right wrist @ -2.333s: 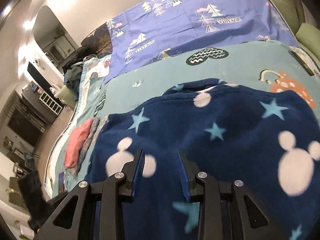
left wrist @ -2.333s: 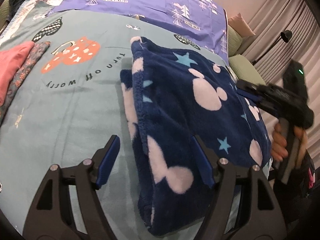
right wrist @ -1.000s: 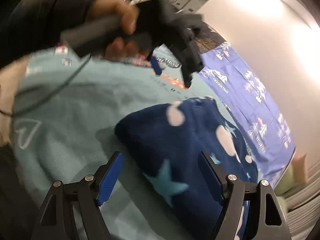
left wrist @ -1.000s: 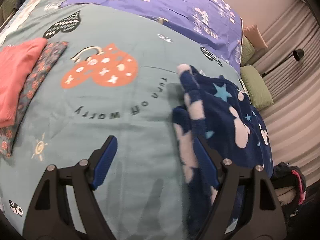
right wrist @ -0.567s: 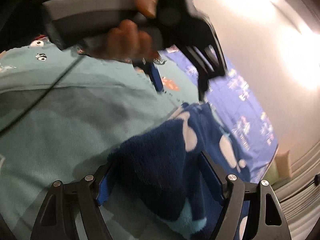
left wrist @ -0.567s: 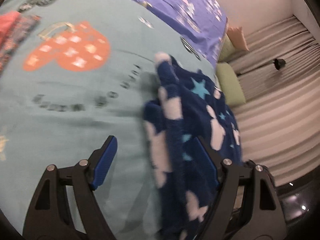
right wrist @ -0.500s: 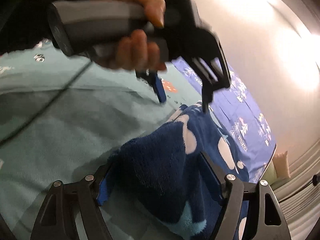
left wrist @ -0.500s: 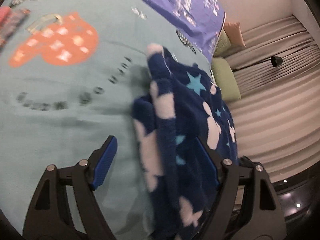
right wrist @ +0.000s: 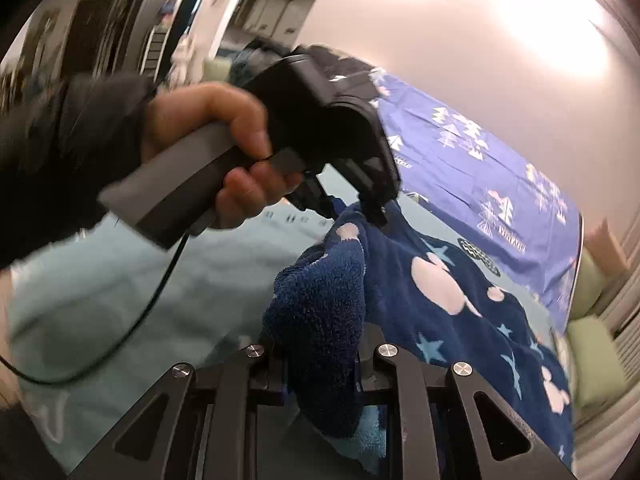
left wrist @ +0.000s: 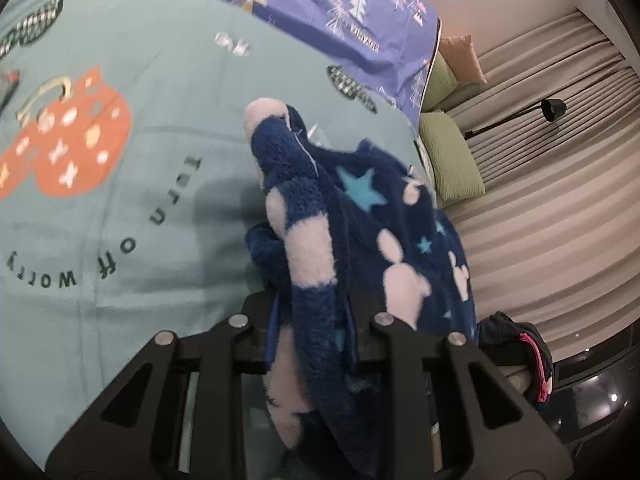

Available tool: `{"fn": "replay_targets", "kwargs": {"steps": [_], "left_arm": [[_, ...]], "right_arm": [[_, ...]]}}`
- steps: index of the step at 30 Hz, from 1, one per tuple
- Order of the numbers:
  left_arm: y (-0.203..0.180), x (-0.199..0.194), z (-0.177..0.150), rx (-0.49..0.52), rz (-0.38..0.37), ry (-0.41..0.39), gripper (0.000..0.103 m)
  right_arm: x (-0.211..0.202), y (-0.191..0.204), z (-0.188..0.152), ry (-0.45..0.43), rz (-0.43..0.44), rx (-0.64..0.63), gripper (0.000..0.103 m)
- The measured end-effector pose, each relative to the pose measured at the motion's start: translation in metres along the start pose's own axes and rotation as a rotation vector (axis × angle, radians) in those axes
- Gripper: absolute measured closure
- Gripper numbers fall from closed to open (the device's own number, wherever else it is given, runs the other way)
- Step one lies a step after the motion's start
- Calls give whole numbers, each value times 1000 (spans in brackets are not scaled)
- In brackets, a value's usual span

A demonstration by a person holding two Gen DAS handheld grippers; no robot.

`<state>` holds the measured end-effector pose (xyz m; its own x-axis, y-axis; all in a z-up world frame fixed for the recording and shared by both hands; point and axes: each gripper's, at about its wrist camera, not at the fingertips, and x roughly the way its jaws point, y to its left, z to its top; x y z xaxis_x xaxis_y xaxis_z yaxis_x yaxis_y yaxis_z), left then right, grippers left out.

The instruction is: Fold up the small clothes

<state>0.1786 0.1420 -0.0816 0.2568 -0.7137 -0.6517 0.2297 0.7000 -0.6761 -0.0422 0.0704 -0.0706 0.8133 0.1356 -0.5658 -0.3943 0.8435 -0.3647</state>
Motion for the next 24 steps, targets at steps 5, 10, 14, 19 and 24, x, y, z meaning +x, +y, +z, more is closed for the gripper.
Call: {"fn": "replay_targets", "kwargs": {"steps": [5, 10, 14, 19, 24], "left_arm": [[-46, -15, 15, 56, 22, -37, 77], [-107, -15, 26, 175, 83, -49, 78], [-160, -2, 35, 237, 109, -32, 78], [-229, 34, 35, 336, 148, 3, 78], [-289, 85, 22, 429, 195, 71, 78]], "right_arm": [[-31, -27, 8, -69, 19, 107, 83], [-60, -72, 7, -143, 35, 251, 83], [-71, -120, 1, -196, 37, 364, 84], [-92, -172, -23, -258, 28, 505, 84], [-110, -217, -58, -276, 9, 639, 84]]}}
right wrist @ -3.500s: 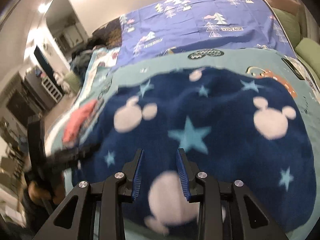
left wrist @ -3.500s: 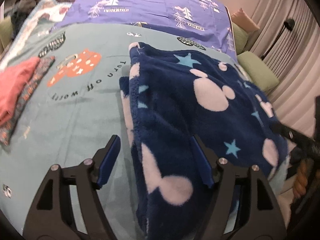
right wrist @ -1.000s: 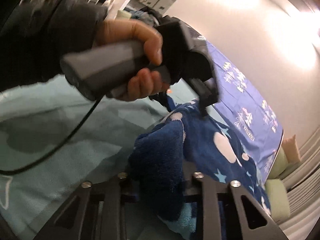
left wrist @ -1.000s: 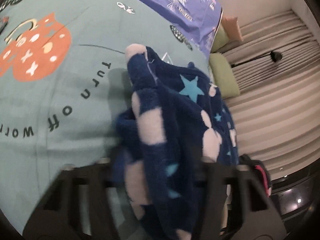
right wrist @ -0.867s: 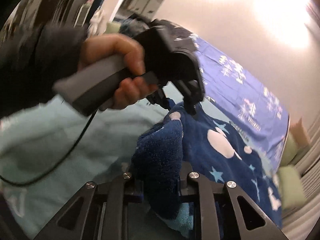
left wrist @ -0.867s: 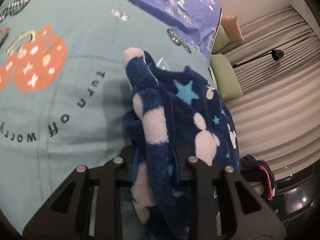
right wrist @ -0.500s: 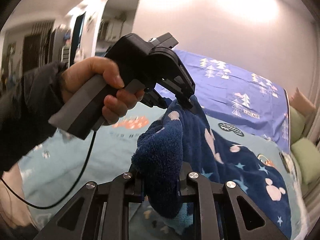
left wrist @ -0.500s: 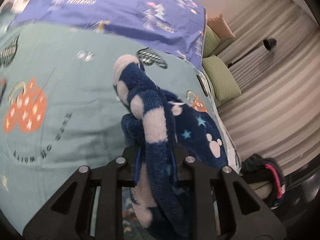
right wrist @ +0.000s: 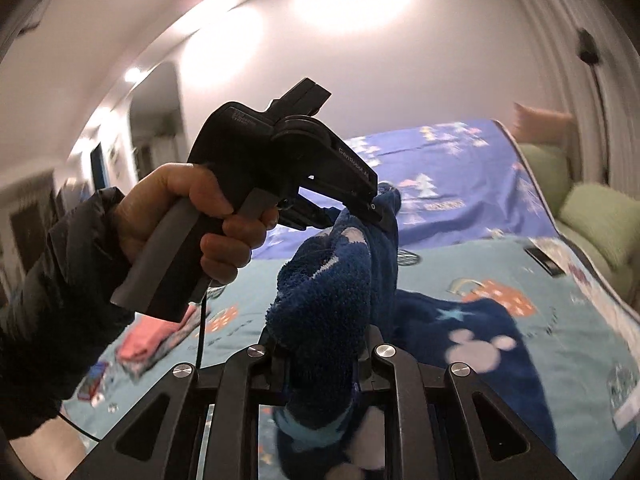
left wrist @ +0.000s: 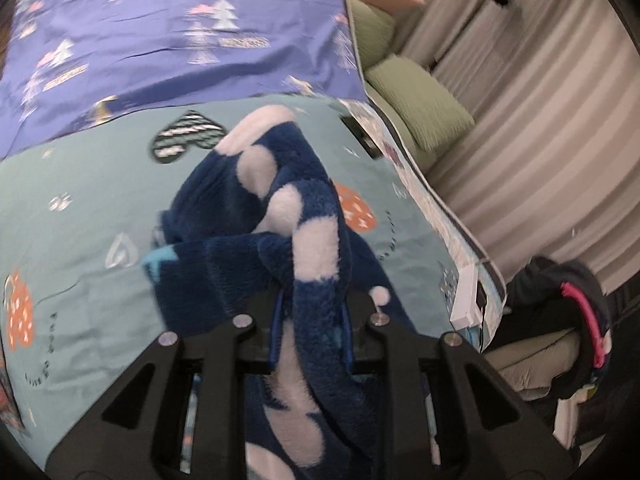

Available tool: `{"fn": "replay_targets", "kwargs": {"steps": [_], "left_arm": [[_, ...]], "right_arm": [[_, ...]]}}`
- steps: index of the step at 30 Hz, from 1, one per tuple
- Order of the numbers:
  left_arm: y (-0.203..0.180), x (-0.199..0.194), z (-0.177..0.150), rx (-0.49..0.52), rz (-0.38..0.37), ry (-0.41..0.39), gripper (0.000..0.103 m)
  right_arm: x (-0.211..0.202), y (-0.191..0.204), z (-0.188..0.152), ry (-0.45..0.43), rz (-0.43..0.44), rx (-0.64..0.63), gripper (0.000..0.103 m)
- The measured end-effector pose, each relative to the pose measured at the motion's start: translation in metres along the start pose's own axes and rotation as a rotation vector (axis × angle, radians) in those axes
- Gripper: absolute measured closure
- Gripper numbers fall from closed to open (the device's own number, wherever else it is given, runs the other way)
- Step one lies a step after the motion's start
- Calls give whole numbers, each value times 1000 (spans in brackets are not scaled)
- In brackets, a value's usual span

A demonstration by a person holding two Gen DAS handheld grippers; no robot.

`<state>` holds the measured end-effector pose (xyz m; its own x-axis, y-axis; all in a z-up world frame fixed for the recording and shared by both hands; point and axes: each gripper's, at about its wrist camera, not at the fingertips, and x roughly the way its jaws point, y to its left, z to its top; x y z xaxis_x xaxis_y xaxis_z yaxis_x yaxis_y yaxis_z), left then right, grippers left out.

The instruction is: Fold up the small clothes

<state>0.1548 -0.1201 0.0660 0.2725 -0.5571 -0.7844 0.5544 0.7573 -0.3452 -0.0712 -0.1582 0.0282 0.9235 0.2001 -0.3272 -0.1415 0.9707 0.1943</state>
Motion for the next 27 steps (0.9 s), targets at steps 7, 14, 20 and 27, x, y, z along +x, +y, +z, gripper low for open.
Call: {"fn": "replay_targets", "kwargs": {"steps": [7, 14, 20, 27], "left_arm": [[-88, 90, 0, 175, 79, 149, 78], [-128, 150, -21, 341, 195, 199, 66], [-136, 114, -22, 371, 103, 107, 61], [-120, 53, -41, 401, 141, -34, 52]], "right_arm": [[-23, -90, -23, 35, -48, 262, 84], [-22, -158, -68, 128, 13, 554, 85], [-18, -178, -82, 164, 91, 642, 84], [-18, -195, -95, 190, 157, 736, 82]]}}
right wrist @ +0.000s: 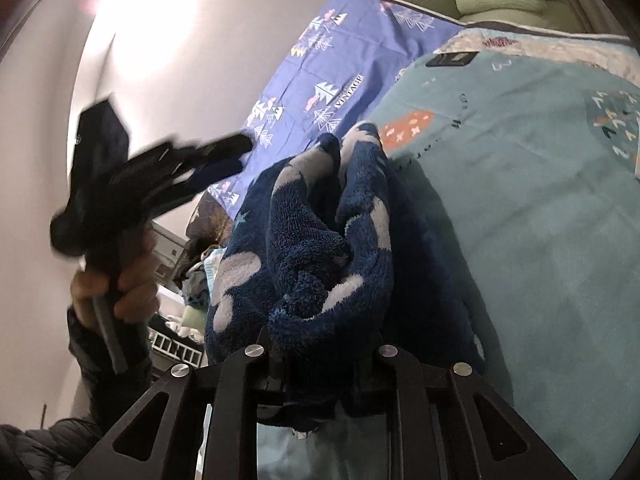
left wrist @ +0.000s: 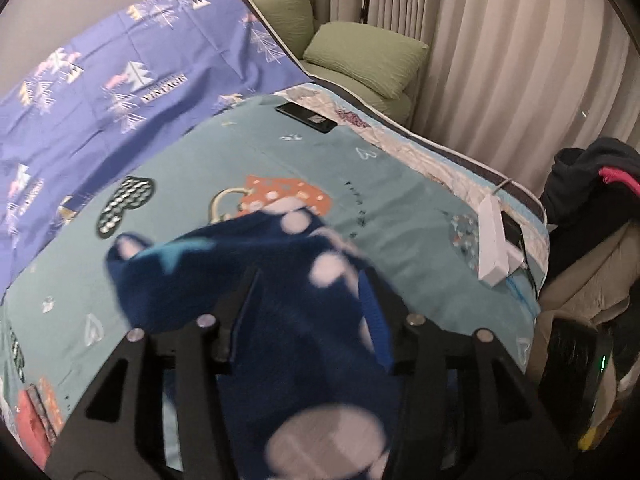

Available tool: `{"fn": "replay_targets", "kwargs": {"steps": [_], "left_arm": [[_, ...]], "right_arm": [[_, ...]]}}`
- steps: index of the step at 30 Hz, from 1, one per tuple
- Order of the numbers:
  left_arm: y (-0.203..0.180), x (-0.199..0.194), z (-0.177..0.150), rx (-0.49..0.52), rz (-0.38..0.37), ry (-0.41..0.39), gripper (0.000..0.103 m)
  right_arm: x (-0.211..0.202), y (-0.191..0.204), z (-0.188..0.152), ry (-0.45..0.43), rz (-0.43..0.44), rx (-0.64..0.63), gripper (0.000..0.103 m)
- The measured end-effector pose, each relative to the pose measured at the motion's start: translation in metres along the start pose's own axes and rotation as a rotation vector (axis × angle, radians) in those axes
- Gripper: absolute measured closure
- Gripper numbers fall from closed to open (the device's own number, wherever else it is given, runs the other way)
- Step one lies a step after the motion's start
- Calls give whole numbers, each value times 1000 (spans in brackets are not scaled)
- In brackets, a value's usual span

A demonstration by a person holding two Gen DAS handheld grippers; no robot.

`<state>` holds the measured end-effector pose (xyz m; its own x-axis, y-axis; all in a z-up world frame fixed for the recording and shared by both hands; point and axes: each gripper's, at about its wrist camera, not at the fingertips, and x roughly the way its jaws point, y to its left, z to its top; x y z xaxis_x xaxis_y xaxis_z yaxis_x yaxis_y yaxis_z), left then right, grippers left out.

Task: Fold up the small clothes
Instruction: 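Fold the lifted part over with both grippers and release onto the bundle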

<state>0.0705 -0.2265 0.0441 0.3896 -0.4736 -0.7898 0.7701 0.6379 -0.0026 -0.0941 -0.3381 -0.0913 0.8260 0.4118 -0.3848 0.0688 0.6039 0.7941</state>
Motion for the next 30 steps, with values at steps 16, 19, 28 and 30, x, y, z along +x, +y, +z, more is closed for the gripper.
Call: {"fn": "replay_targets", "kwargs": {"steps": [16, 19, 28, 30], "left_arm": [[1, 19, -84, 94, 180, -23, 51], [-3, 21, -85, 97, 178, -35, 51], [3, 26, -88, 72, 131, -32, 47], [5, 35, -91, 60, 87, -22, 46]], "right_arm": [[-57, 42, 16, -131, -277, -200, 66], [-69, 68, 20, -194, -289, -278, 66], [19, 47, 14, 84, -308, -280, 103], [26, 14, 6, 88, -262, -202, 103]]}}
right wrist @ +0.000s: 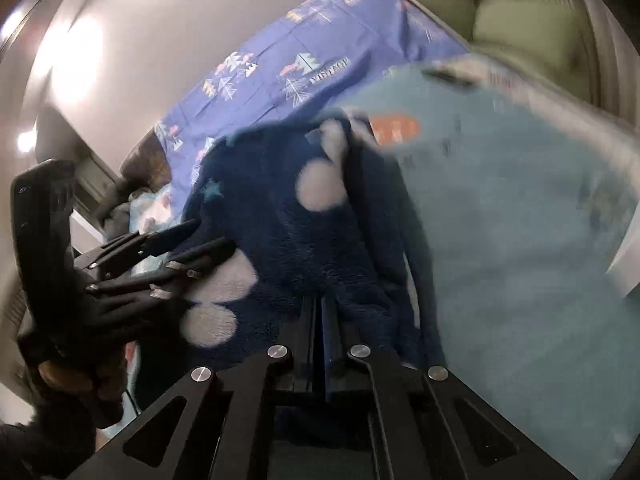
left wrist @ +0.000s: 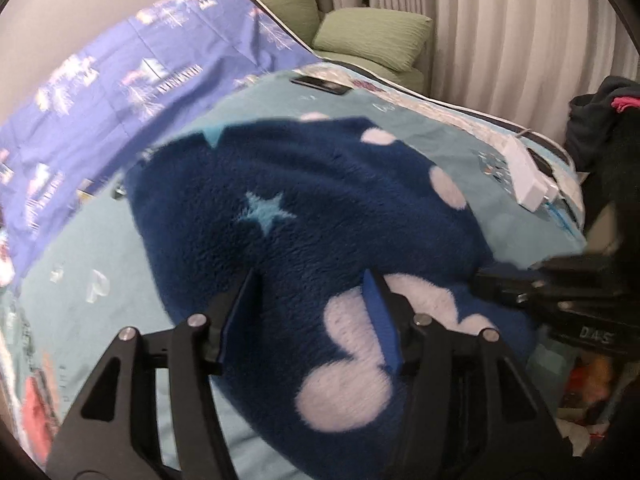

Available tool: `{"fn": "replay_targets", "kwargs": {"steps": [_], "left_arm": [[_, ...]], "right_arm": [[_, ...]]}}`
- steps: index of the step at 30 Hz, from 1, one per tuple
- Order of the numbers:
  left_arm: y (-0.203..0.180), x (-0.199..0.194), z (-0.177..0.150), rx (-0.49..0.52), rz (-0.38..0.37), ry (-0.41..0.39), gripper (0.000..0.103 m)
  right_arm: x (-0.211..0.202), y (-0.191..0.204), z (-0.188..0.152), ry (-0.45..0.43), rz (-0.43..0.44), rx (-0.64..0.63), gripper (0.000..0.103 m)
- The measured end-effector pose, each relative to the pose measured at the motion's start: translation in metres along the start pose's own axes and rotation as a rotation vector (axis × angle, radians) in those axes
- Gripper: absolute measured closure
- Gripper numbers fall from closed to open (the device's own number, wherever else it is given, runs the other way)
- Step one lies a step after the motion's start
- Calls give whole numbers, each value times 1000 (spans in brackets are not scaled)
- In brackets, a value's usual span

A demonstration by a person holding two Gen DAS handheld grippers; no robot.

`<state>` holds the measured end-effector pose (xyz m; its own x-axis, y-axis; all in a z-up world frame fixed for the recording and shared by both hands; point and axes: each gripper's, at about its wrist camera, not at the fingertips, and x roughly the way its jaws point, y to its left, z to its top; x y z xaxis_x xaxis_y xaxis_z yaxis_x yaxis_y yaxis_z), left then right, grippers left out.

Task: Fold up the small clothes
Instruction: 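Fold the lifted part over with both grippers and release onto the bundle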

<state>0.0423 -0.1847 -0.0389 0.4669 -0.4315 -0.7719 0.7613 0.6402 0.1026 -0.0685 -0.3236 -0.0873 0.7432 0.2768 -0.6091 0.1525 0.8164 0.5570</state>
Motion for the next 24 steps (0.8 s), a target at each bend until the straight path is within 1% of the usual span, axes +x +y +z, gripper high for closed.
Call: {"fn": "replay_targets", "kwargs": {"steps": [1, 2, 7, 9, 12, 15, 17, 19, 22, 24], "left_arm": [[-2, 2, -1, 3, 2, -8, 46], [-6, 2, -2, 14, 16, -17, 46], [-9, 0, -1, 19, 38, -29, 46], [-7, -4, -2, 13, 39, -39, 46], [-7, -11, -3, 18, 61, -58, 46], [-8, -22, -4, 20, 86, -68, 46], [-8, -31, -6, 14, 76, -77, 46], [-9, -46, -13, 23, 46, -102, 46], [-9, -51, -28, 47, 36, -108, 45], [-7, -40, -38, 49, 23, -82, 45]], "right_arm": [[-5, -9, -5, -10, 34, 34, 103], [-7, -9, -6, -4, 31, 36, 103], [-12, 13, -9, -1, -72, -87, 103], [-19, 22, -9, 3, -81, -108, 103], [-27, 31, 1, -1, -76, -121, 102], [-37, 44, 14, -41, -90, -175, 101], [-41, 52, 20, -64, -92, -201, 100], [-40, 55, 29, -74, -74, -214, 100], [-28, 54, 30, -38, -76, -218, 100], [-1, 43, 23, 59, -123, -225, 101]]}}
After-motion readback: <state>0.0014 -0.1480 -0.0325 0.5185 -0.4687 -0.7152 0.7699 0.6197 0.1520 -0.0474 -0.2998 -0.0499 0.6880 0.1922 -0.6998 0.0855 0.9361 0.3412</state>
